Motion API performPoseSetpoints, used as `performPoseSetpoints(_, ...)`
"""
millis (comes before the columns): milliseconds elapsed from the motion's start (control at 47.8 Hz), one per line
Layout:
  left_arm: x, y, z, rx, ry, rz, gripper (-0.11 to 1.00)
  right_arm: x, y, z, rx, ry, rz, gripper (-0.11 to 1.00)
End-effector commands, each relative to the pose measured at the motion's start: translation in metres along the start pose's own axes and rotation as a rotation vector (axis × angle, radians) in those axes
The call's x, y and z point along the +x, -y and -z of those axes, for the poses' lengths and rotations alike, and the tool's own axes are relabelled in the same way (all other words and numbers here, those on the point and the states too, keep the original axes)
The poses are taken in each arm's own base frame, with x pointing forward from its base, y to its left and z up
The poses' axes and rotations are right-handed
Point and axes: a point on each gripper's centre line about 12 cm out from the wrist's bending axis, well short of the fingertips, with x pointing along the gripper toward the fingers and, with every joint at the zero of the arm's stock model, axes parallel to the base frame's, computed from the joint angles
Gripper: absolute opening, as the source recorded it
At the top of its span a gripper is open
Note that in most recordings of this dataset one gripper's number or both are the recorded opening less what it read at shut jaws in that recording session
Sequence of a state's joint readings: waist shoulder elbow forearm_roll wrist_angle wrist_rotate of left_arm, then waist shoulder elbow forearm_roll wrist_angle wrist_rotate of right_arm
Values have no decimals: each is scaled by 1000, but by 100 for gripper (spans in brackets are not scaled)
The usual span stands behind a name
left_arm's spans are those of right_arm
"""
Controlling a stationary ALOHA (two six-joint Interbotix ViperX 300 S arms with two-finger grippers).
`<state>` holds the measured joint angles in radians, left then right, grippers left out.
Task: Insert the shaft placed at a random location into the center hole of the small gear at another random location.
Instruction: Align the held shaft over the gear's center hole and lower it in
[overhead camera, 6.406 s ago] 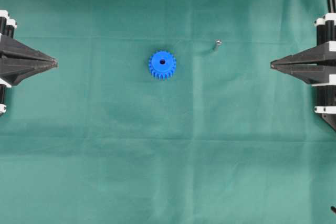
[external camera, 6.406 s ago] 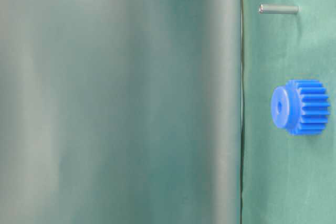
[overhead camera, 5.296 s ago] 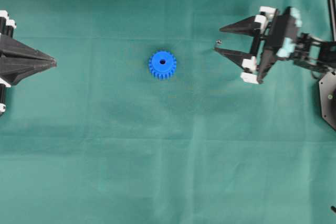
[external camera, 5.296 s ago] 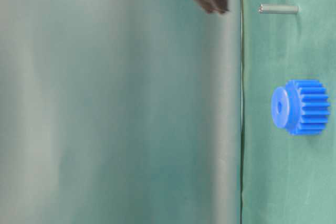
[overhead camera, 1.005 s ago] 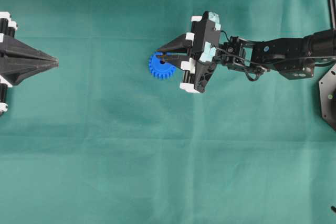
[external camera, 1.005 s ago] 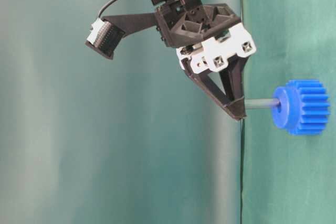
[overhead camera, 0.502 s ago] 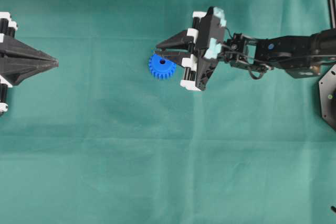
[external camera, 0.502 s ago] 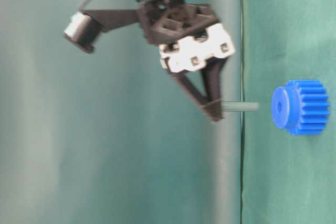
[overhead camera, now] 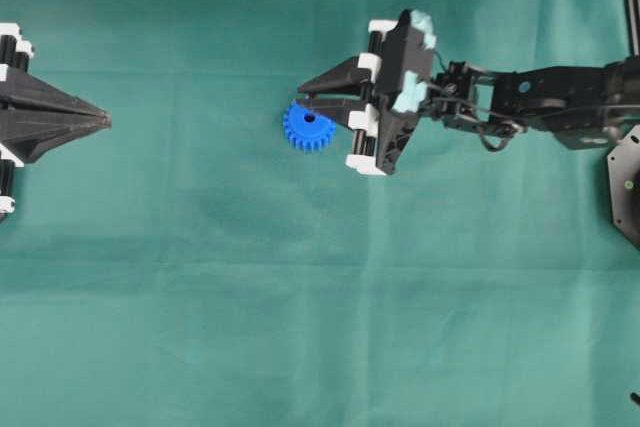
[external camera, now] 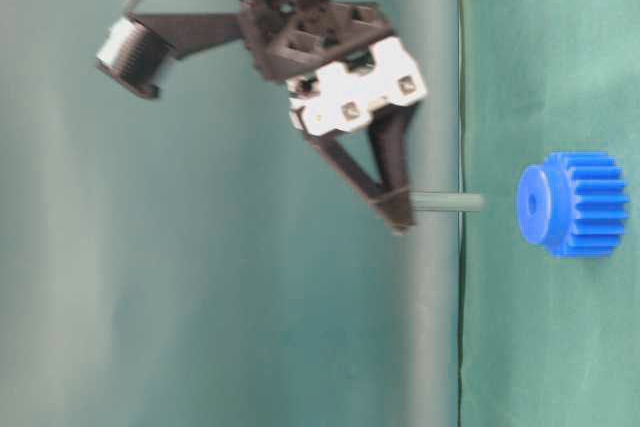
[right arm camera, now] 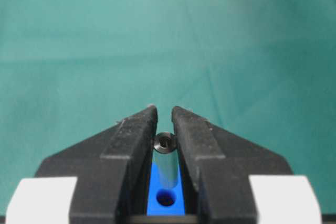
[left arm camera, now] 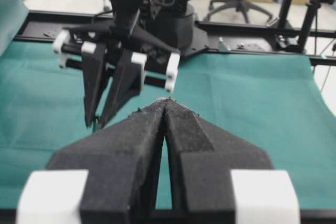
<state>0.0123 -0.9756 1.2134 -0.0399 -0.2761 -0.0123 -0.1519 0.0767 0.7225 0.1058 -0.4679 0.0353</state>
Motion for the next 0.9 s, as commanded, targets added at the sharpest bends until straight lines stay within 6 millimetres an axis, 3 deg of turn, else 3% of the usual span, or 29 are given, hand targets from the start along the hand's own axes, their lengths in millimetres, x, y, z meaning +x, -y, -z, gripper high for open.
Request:
performPoseSetpoints(0,1,0,-4,0,14,-1,-1,6,-2,-9,-2,32,-5,14)
performPoseSetpoints(293,1,0,-4,0,12,-2,-1,16,1,11,4,3,5,14)
performPoseSetpoints(879,2,0,-4,0,12,-2,-1,27,5,30,7,-26,18,14)
